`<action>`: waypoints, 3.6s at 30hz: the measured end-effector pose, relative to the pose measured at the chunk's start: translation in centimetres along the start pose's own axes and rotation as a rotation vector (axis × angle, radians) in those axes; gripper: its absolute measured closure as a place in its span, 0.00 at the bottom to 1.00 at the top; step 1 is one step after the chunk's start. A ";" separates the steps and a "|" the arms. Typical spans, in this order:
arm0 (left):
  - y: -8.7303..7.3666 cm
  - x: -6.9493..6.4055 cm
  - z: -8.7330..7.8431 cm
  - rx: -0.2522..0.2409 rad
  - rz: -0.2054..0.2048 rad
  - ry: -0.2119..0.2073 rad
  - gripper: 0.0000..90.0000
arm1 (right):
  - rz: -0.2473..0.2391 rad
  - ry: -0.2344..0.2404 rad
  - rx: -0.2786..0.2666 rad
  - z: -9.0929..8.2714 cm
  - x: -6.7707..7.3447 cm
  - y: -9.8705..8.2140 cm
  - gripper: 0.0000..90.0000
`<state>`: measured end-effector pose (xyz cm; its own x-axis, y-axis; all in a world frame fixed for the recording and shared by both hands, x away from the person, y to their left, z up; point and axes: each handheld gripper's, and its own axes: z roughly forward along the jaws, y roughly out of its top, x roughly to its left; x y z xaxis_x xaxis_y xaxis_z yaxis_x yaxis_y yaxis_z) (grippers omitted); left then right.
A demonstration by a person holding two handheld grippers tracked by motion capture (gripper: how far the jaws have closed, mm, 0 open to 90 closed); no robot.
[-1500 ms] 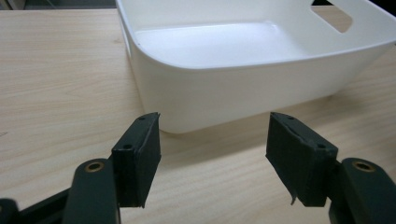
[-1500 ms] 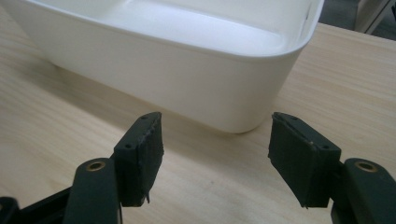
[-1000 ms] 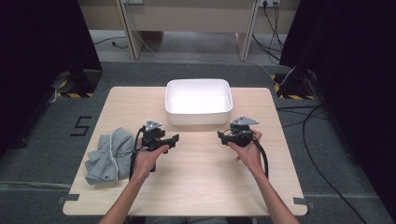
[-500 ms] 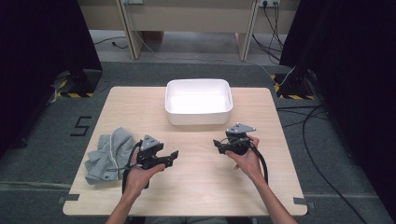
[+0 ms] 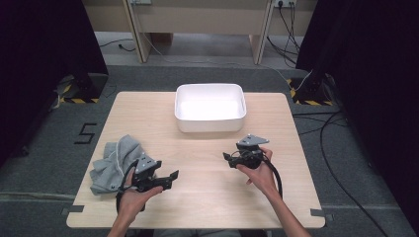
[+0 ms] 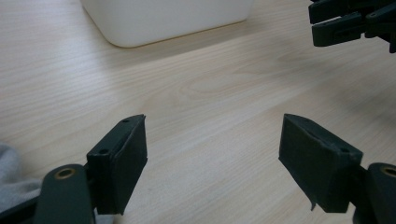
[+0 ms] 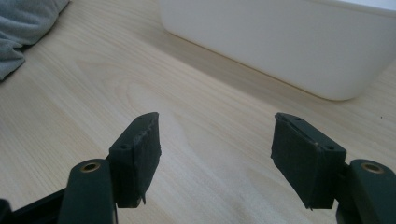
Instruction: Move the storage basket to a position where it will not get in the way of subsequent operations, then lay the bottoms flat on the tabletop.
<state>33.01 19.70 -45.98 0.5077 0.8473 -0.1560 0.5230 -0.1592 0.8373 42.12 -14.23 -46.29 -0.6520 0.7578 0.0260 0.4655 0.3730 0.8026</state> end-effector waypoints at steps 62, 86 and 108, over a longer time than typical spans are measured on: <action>-2.6 6.9 -8.2 -0.030 -0.100 0.289 0.24 | -0.069 0.063 0.044 1.4 2.8 -0.4 0.32; -5.7 9.4 -4.9 0.049 -0.102 0.388 0.29 | -0.075 0.071 0.051 1.7 3.0 -0.5 0.32; -5.4 4.2 -1.2 0.097 0.068 0.125 0.81 | -0.075 0.068 0.056 1.8 3.1 -0.5 0.32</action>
<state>31.50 24.76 -50.49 0.4583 0.8883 -0.0294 0.5569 -0.2612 0.7884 40.89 -11.10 -47.71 -0.7248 0.6889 0.0088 0.4448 0.4582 0.7696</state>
